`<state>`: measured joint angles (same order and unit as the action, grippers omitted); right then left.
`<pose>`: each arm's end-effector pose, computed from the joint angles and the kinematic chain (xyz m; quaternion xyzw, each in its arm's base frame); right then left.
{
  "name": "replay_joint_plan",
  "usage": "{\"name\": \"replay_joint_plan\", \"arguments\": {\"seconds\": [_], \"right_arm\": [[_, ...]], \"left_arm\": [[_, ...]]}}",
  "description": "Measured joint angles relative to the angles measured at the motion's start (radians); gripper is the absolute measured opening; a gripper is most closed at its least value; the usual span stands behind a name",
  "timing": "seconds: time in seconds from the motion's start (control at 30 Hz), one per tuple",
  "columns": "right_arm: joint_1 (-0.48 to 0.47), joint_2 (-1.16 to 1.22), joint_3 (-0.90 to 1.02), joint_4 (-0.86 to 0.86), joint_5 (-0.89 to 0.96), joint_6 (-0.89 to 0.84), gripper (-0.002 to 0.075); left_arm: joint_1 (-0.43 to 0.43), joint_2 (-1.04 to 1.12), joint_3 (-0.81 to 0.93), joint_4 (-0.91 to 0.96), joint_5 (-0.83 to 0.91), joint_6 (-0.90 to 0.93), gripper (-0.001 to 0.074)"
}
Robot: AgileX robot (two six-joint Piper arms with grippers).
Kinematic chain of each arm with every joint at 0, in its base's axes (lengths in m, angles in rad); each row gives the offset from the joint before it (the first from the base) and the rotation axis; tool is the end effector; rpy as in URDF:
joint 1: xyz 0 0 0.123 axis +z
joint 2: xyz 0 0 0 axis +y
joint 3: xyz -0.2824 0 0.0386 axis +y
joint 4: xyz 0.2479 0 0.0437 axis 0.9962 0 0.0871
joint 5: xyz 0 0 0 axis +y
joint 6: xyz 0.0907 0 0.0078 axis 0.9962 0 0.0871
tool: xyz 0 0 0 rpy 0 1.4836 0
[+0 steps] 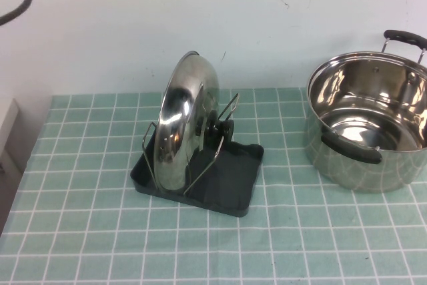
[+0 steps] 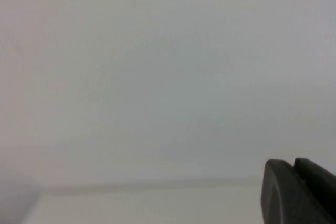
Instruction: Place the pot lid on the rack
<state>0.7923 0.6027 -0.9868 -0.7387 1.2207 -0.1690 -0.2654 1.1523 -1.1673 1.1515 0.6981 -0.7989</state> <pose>0.0825 0.0016 0.4061 -0.3759 0.7682 -0.2288 0.4649 0.2451 -0.0111 0.4275 0.0020 0.7688 0.2355 0.5945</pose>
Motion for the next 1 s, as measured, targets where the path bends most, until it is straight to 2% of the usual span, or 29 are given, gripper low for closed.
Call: {"name": "replay_joint_plan", "arguments": {"seconds": [0.07, 0.2, 0.37, 0.5, 0.67, 0.87, 1.0], "right_arm": [[0.000, -0.018, -0.004, 0.075, 0.018, -0.008, -0.0001], [0.000, -0.081, -0.004, 0.265, 0.026, -0.032, -0.0001], [0.000, -0.189, 0.000, 0.379, 0.010, -0.060, -0.0001], [0.000, -0.293, 0.091, 0.416, -0.111, -0.060, -0.0001], [0.000, -0.390, 0.304, 0.435, -0.286, -0.048, -0.0001], [0.000, -0.451, 0.580, 0.436, -0.481, -0.014, -0.0001], [0.000, -0.457, 0.662, 0.438, -0.569, -0.011, -0.0001]], "left_arm": [[0.000, -0.004, 0.004, -0.229, 0.069, 0.105, 0.0002], [-0.022, -0.044, 0.071, -0.616, 0.017, 0.291, 0.0001], [-0.100, -0.184, 0.171, -0.949, -0.077, 0.526, 0.0000], [-0.172, -0.333, 0.283, -1.206, -0.140, 0.690, -0.0001], [-0.221, -0.472, 0.401, -1.359, -0.172, 0.789, -0.0001], [-0.228, -0.588, 0.513, -1.427, -0.192, 0.837, -0.0001], [-0.228, -0.626, 0.539, -1.444, -0.194, 0.841, -0.0001]]}}
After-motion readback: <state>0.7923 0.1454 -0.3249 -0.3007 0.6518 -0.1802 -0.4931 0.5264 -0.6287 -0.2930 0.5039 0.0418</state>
